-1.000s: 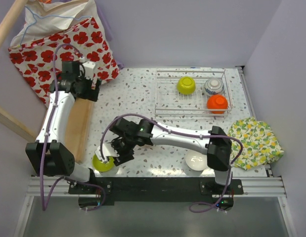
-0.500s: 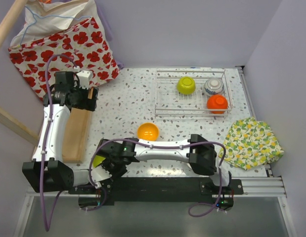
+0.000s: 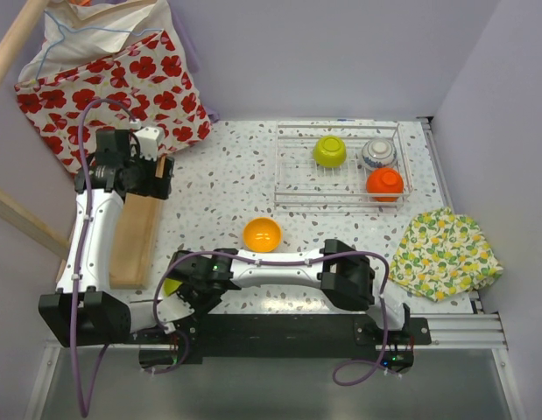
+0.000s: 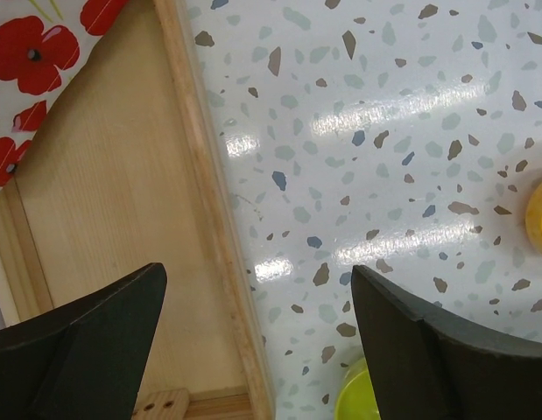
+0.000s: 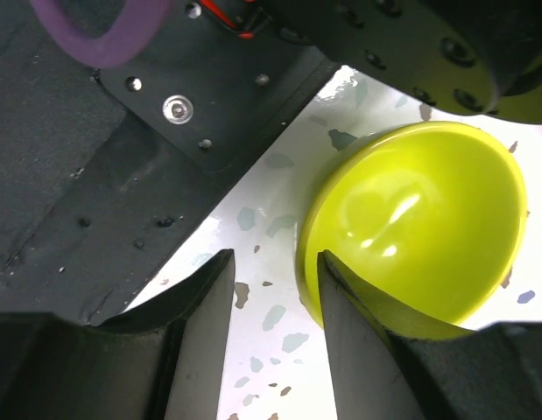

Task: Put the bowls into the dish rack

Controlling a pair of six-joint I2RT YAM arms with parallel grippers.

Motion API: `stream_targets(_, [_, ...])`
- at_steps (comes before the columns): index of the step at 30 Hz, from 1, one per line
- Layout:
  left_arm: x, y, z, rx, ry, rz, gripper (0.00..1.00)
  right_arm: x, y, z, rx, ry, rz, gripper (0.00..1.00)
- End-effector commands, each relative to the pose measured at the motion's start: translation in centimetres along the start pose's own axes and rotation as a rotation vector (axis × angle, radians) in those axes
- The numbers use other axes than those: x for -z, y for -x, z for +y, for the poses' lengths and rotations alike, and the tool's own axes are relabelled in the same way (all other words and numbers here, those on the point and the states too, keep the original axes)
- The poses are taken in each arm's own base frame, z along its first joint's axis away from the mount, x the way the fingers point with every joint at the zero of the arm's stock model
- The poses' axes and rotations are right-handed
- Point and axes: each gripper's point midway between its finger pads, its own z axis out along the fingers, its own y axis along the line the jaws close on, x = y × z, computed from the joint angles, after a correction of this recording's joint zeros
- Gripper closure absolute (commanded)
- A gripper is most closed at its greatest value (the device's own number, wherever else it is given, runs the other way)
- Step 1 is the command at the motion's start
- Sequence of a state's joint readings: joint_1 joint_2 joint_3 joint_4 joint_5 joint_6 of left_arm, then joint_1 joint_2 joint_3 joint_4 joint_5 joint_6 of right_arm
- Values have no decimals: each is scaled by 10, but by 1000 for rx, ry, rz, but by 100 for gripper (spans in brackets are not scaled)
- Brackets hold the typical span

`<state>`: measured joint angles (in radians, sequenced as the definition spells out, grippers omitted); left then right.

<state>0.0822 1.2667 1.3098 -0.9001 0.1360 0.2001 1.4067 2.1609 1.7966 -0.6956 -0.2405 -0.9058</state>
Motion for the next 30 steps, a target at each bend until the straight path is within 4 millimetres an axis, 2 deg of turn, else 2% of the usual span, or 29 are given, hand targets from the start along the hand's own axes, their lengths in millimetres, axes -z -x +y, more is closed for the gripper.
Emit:
stream_targets(1, [4,1,-8,18,-33,-29,9,3,8,-17,-19,-69,-15,58])
stream_targets(2, [4,1,-9,16,-36,-31,9,4,8,-19,-20,-79,-14,61])
stream_targets(3, [4,2,-10,18,-39,-34,9,5,6,-20,-28,-91,-10,70])
stream_targets(6, [5,4,-10,18,-46,-40,9,7,0,-29,-28,-151,22,85])
stream_targets(8, [6,5,-11,15,-53,-43,10,8,-7,-34,-25,-183,56,87])
stream_targets(11, [7,8,-14,12,-66,-52,10,8,-15,-29,-7,-174,81,92])
stream_targets(14, [7,10,-16,13,-77,-58,10,10,-18,-25,-5,-171,93,90])
stream_targets(17, [8,13,-17,17,-86,-68,10,12,-27,-29,-12,-222,123,75])
stream_targets(18, [8,13,-18,21,-89,-67,10,11,-33,-29,-18,-235,143,75])
stream_targets(21, [10,14,-20,21,-99,-74,10,11,-36,-28,-11,-231,149,79])
stream_targets(23, [11,15,-21,20,-106,-80,11,14,-33,-29,-12,-237,144,86])
stream_targets(26, [12,18,-23,20,-119,-89,11,27,-27,-36,-5,-266,140,95])
stream_targets(27, [12,19,-24,21,-126,-92,11,42,-20,-41,5,-294,126,100])
stream_targets(29, [14,25,-25,19,-137,-108,13,64,-15,-46,3,-342,115,100])
stream_targets(30, [15,27,-26,19,-141,-114,13,86,-8,-46,-4,-370,89,100])
